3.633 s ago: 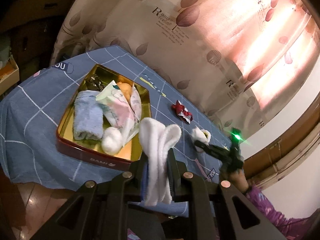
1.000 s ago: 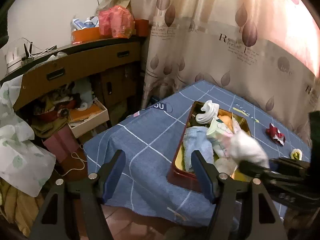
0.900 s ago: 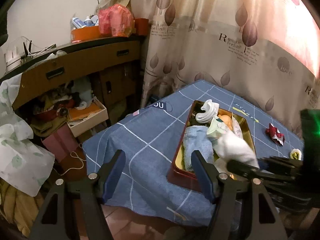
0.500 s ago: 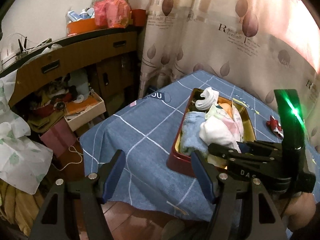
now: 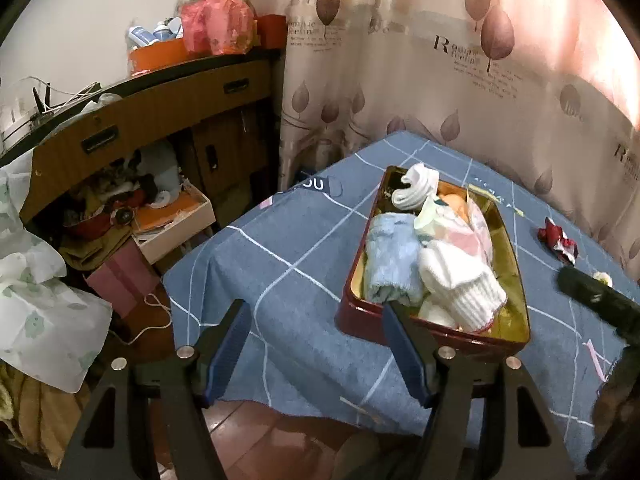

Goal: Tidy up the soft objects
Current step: 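Carry the white knit sock into the gold tin and open the right gripper, then reach the left gripper to the red-and-white cloth and grasp it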

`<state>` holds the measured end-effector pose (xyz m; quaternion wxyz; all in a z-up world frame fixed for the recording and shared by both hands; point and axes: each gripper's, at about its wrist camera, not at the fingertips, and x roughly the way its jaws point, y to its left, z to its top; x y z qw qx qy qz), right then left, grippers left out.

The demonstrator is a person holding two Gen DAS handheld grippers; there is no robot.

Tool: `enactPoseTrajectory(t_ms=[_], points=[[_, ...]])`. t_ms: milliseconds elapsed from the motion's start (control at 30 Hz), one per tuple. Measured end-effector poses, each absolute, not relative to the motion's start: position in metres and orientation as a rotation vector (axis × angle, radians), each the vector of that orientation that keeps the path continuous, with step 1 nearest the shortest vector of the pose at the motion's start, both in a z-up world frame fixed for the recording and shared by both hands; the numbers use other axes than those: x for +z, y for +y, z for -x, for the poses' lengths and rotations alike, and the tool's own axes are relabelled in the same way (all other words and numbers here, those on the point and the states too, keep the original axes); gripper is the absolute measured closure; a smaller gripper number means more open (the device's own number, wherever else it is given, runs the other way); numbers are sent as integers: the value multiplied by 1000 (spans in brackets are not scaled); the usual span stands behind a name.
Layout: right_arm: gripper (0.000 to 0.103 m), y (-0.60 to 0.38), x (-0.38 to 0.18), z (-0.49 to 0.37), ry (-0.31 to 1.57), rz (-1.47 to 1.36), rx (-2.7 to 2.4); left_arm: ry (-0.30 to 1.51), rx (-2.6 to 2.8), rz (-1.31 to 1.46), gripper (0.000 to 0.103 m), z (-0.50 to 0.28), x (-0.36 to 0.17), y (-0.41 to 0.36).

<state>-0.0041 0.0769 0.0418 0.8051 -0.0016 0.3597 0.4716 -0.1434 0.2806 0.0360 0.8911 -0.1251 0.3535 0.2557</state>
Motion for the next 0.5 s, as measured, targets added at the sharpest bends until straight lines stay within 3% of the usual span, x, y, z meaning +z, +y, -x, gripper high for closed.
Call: enactPoseTrajectory(t_ms=[167, 500], points=[[30, 1, 34, -12, 778, -82, 820, 710, 533, 226, 33, 145, 39, 273], [28, -168, -9, -49, 833, 107, 198, 662, 539, 99, 33, 145, 47, 249]])
